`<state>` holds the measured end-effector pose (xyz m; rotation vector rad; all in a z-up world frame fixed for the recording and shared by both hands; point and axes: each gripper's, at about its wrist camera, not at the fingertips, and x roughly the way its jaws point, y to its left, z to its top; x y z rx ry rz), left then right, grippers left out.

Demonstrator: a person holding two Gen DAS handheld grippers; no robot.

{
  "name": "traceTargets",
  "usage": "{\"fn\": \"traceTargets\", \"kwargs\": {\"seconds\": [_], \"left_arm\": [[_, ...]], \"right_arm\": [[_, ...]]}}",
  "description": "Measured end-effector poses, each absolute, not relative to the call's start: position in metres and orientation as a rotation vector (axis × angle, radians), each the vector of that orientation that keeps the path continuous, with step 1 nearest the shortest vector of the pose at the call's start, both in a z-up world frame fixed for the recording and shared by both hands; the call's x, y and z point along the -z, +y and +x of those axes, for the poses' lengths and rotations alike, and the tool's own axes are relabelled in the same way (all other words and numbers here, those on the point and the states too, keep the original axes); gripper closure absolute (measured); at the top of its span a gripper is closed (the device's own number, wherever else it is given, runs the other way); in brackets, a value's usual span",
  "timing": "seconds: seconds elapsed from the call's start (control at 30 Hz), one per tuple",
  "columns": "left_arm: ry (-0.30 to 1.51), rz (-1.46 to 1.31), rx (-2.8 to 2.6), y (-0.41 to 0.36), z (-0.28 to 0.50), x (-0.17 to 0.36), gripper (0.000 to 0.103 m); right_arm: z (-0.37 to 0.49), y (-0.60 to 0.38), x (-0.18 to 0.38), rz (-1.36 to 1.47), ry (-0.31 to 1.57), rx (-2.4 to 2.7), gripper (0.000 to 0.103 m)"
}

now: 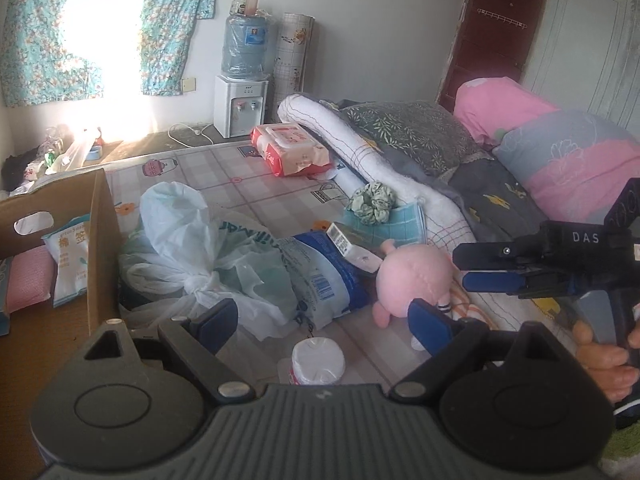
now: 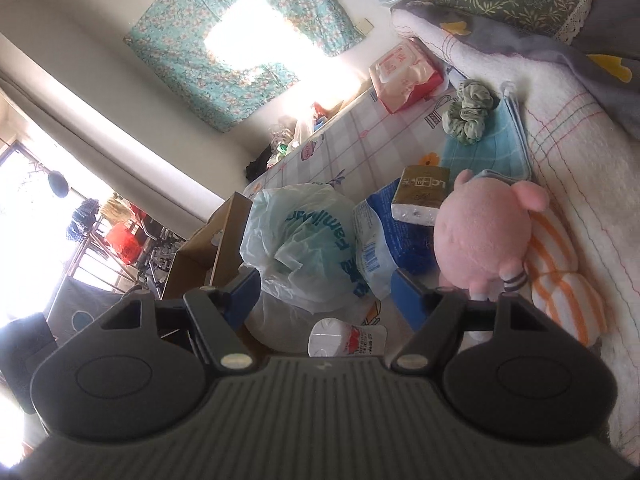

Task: Organize soft objects
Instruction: 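Move the left gripper to the blue-and-teal wet-wipes pack on the bed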

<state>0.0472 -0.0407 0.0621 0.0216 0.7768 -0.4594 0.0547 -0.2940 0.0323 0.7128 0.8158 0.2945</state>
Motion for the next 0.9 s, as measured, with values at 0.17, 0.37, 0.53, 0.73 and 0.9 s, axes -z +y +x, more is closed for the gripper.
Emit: {"fn": "traceTargets", "kwargs": {"seconds": [0.17,0.37,0.53,0.73,0.9], "left_arm": [[0.790,0.029,0.468,-0.069,0.065,-0.043,0.011],[0.820,0.057,0.466,-0.089,0.094,-0.029,0.018],[0.875,0.064,0.462,-0.102,0.120,-0.014,0.035],[0.937,0.069,0.459,-0.103,0.140,0.002,0.052],[0.986,0.068,0.461,-0.102,0.154,0.013,0.059]], "right_arm": [[0.053,-0.308,-0.032,0.709,0.809,-0.273,0.031],[0.072,-0.323,-0.033,0.749,0.792,-0.274,0.035],[0.099,-0.317,-0.024,0.778,0.824,-0.287,0.051],[0.131,-0.302,0.004,0.831,0.916,-0.299,0.064],[0.161,-0.283,0.028,0.812,1.006,-0.288,0.065]]}}
